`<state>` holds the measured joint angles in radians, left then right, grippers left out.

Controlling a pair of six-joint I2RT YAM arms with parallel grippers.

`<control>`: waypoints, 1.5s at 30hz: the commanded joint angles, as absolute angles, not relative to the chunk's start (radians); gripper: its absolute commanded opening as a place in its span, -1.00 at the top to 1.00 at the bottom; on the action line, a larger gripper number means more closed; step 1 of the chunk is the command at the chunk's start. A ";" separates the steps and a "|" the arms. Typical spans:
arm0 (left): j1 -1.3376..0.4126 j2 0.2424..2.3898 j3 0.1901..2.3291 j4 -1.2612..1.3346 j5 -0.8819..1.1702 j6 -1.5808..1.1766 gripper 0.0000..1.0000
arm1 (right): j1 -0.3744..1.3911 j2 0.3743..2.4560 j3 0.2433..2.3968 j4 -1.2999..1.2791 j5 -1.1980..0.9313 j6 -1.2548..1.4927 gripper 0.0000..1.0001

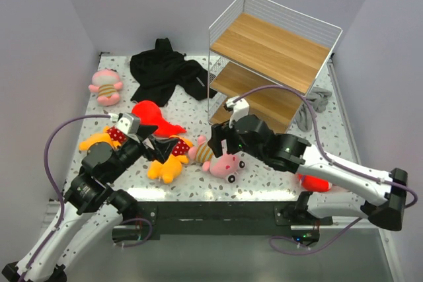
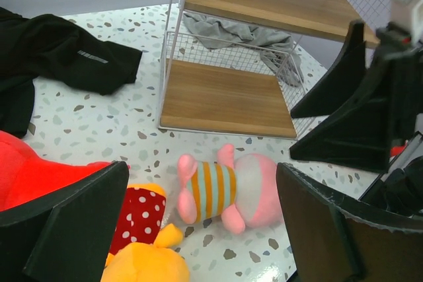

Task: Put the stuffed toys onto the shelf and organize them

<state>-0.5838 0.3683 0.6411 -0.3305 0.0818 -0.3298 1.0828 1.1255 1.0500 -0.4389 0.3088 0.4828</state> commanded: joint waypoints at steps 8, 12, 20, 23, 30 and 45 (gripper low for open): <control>-0.584 0.313 0.658 -0.362 -0.122 -0.345 -0.94 | 1.137 1.380 1.115 -0.486 0.489 1.113 -0.47; -0.584 0.284 0.669 -0.402 -0.228 -0.370 -0.94 | 1.137 1.575 1.277 -0.652 0.522 1.282 -0.35; -0.584 0.242 0.666 -0.402 -0.241 -0.370 -0.94 | 1.138 1.660 1.339 -0.641 0.575 1.410 -0.17; -0.584 0.242 0.666 -0.402 -0.241 -0.370 -0.94 | 1.138 1.707 1.364 -0.667 0.589 1.440 -0.15; -0.584 0.229 0.664 -0.402 -0.239 -0.370 -0.94 | 1.138 1.857 1.437 -0.696 0.575 1.430 -0.12; -0.584 0.248 0.661 -0.397 -0.241 -0.370 -0.94 | 1.184 1.908 1.353 -0.687 0.583 1.022 0.24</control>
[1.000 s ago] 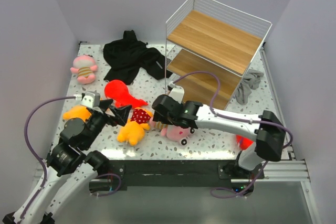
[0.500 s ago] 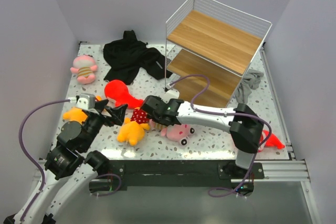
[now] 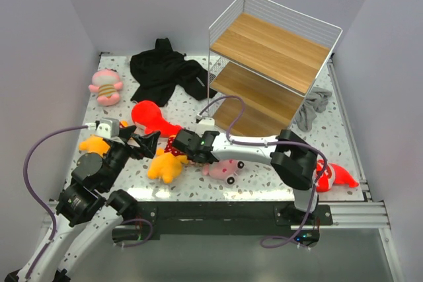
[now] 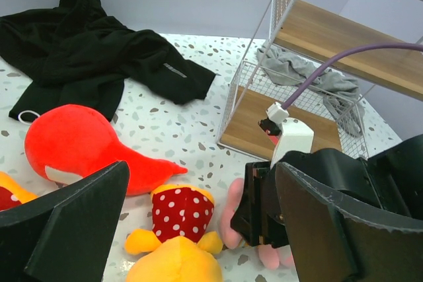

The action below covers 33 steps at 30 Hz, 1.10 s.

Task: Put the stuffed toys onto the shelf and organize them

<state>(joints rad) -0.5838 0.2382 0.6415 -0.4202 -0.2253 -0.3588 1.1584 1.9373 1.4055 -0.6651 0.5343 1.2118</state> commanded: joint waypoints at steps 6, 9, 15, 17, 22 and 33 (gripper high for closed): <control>-0.584 0.256 0.661 -0.399 -0.245 -0.371 -0.94 | 1.264 1.855 1.332 -0.658 0.621 0.738 0.24; -0.584 0.253 0.661 -0.400 -0.252 -0.373 -0.94 | 1.270 1.810 1.276 -0.626 0.580 0.643 0.22; -0.584 0.253 0.660 -0.399 -0.253 -0.376 -0.94 | 1.278 1.698 1.224 -0.656 0.555 0.549 0.12; -0.584 0.259 0.661 -0.400 -0.252 -0.376 -0.94 | 1.281 1.672 1.226 -0.663 0.552 0.570 0.05; -0.584 0.252 0.660 -0.402 -0.259 -0.379 -0.94 | 1.281 1.615 1.230 -0.652 0.569 0.768 -0.05; -0.584 0.242 0.660 -0.408 -0.267 -0.382 -0.94 | 1.310 1.738 1.266 -0.687 0.790 0.959 -0.09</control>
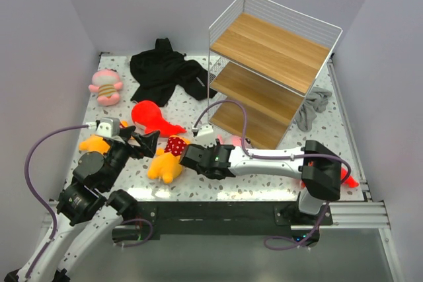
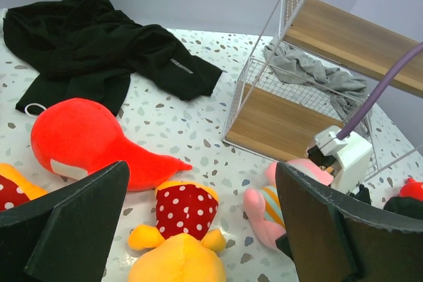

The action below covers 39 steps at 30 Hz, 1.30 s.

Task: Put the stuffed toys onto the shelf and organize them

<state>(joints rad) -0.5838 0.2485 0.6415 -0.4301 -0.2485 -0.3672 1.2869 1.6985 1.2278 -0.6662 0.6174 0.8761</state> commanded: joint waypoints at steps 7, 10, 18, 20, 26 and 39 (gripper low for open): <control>-0.584 0.239 0.661 -0.407 -0.268 -0.382 -0.94 | 1.315 1.845 1.316 -0.695 0.790 0.916 -0.04; -0.584 0.235 0.660 -0.405 -0.272 -0.382 -0.94 | 1.319 1.844 1.309 -0.695 0.788 0.907 0.10; -0.583 0.233 0.660 -0.408 -0.275 -0.382 -0.94 | 1.345 1.793 1.301 -0.693 0.785 0.807 0.87; -0.584 0.230 0.660 -0.407 -0.276 -0.383 -0.94 | 1.354 1.764 1.302 -0.687 0.766 0.750 1.00; -0.586 0.229 0.660 -0.408 -0.279 -0.383 -0.94 | 1.425 1.663 1.301 -0.684 0.707 0.566 1.00; -0.584 0.221 0.658 -0.408 -0.282 -0.385 -0.94 | 1.503 1.654 1.210 -0.707 0.620 0.557 0.95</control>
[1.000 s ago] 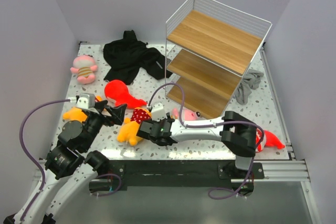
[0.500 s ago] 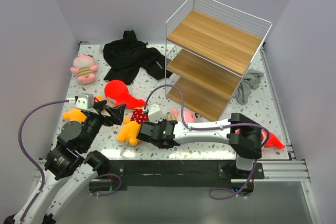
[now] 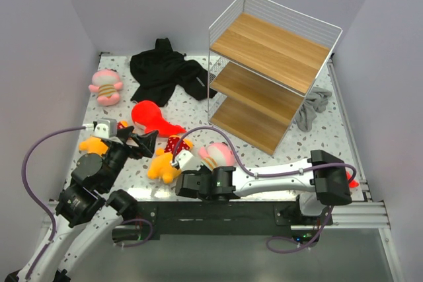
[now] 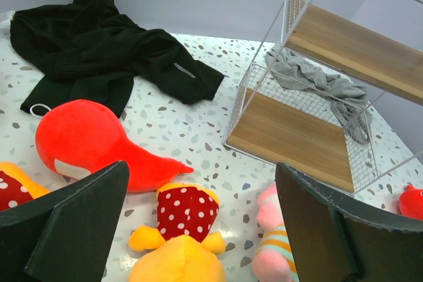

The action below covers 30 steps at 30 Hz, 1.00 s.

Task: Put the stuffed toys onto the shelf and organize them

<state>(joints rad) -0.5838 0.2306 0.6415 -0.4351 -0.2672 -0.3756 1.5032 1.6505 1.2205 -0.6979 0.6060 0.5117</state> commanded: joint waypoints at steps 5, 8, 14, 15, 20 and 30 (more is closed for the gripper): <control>-0.584 0.229 0.660 -0.410 -0.282 -0.385 -0.94 | 1.517 1.660 1.201 -0.661 0.664 0.641 0.34; -0.584 0.227 0.660 -0.408 -0.282 -0.385 -0.94 | 1.517 1.681 1.189 -0.623 0.687 0.658 0.07; -0.584 0.225 0.660 -0.410 -0.284 -0.385 -0.94 | 1.519 1.750 1.200 -0.558 0.765 0.650 -0.07; -0.584 0.224 0.660 -0.410 -0.284 -0.385 -0.94 | 1.517 1.765 1.209 -0.557 0.776 0.649 -0.07; -0.584 0.225 0.660 -0.411 -0.287 -0.387 -0.94 | 1.523 1.847 1.236 -0.626 0.813 0.680 0.04; -0.584 0.215 0.660 -0.411 -0.298 -0.390 -0.94 | 1.551 1.743 1.368 -0.855 0.925 0.612 1.00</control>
<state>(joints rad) -0.5838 0.2295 0.6415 -0.4351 -0.2714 -0.3820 1.5326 1.8565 1.2686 -0.7235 0.8055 0.6384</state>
